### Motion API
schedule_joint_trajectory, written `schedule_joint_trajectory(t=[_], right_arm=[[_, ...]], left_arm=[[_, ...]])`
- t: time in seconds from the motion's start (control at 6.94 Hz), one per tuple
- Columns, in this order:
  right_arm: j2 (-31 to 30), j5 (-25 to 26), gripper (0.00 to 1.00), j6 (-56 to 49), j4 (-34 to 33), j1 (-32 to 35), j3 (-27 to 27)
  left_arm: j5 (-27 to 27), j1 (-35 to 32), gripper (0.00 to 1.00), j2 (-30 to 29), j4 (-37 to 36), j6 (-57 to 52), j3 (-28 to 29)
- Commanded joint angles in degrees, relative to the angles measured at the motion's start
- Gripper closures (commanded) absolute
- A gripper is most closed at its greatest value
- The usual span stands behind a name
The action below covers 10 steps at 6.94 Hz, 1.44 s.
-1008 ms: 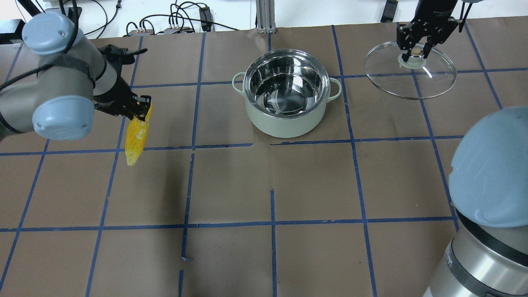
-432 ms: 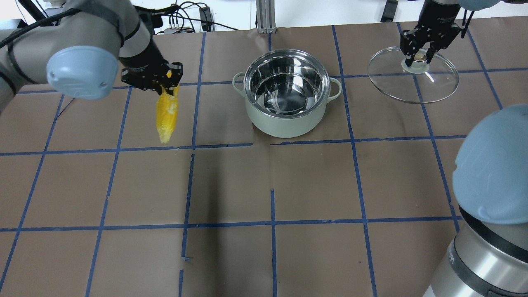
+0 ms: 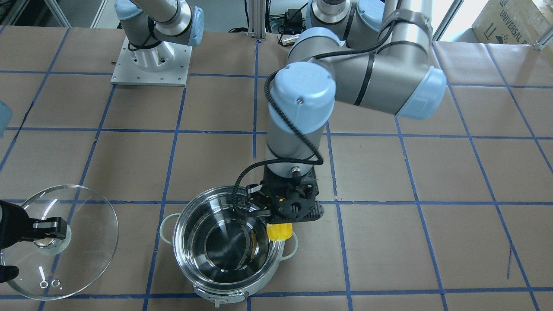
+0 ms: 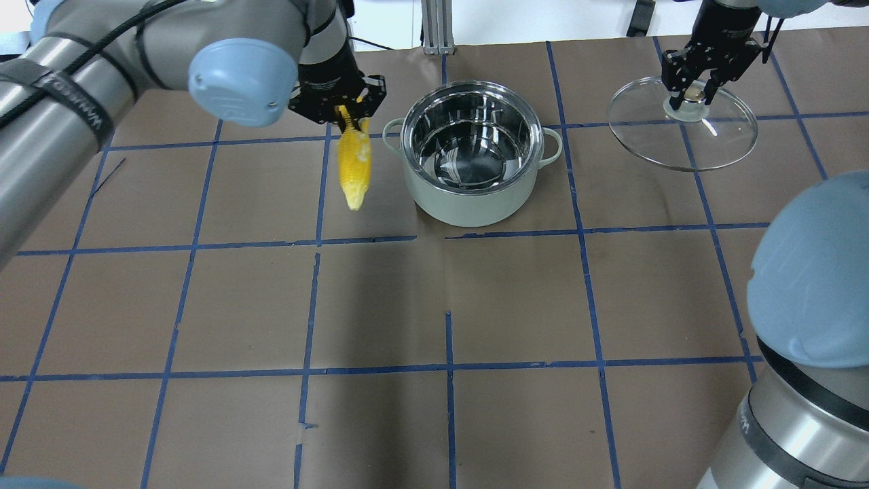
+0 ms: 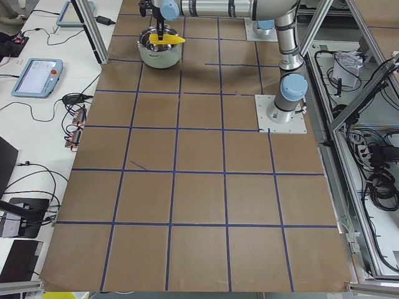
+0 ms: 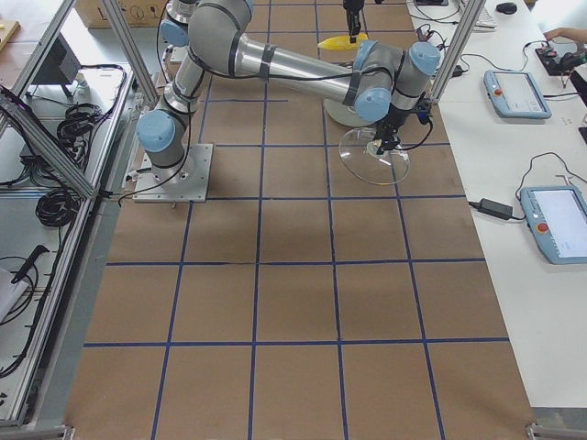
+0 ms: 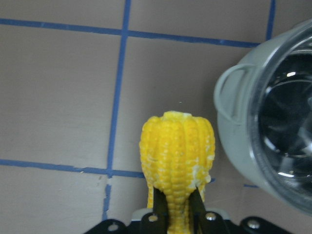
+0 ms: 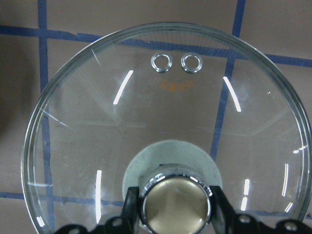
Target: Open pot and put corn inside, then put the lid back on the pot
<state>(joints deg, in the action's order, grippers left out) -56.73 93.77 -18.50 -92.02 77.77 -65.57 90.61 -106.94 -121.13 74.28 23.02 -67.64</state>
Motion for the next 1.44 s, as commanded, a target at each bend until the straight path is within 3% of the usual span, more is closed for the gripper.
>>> schedule_joint_trajectory(t=[0.0,0.14,0.29,0.43,0.86,1.01,1.3], right_arm=[[-0.14,0.01,0.70,0.13,0.00,0.02,0.00],[-0.14,0.01,0.70,0.13,0.00,0.02,0.00],[-0.14,0.01,0.70,0.22,0.00,0.02,0.00],[-0.14,0.01,0.70,0.13,0.00,0.02,0.00],[-0.31,-0.26,0.70,0.31,-0.18,0.02,0.09],[-0.40,-0.26,0.70,0.31,-0.26,0.10,0.09],[-0.75,-0.17,0.70,0.74,-0.26,0.28,0.61]], left_arm=[[-0.09,-2.48,0.94,-8.74,4.79,2.99,13.26],[-0.09,-2.92,0.94,-11.47,6.91,3.09,16.72],[0.00,-3.10,0.76,-13.15,6.85,3.09,16.84],[0.00,-3.27,0.04,-13.60,6.93,3.35,16.32],[0.00,-3.02,0.00,-12.64,8.95,3.54,15.88],[0.35,-2.93,0.04,-12.03,9.04,-0.74,15.18],[0.09,1.18,0.05,-5.91,9.13,-8.93,8.36]])
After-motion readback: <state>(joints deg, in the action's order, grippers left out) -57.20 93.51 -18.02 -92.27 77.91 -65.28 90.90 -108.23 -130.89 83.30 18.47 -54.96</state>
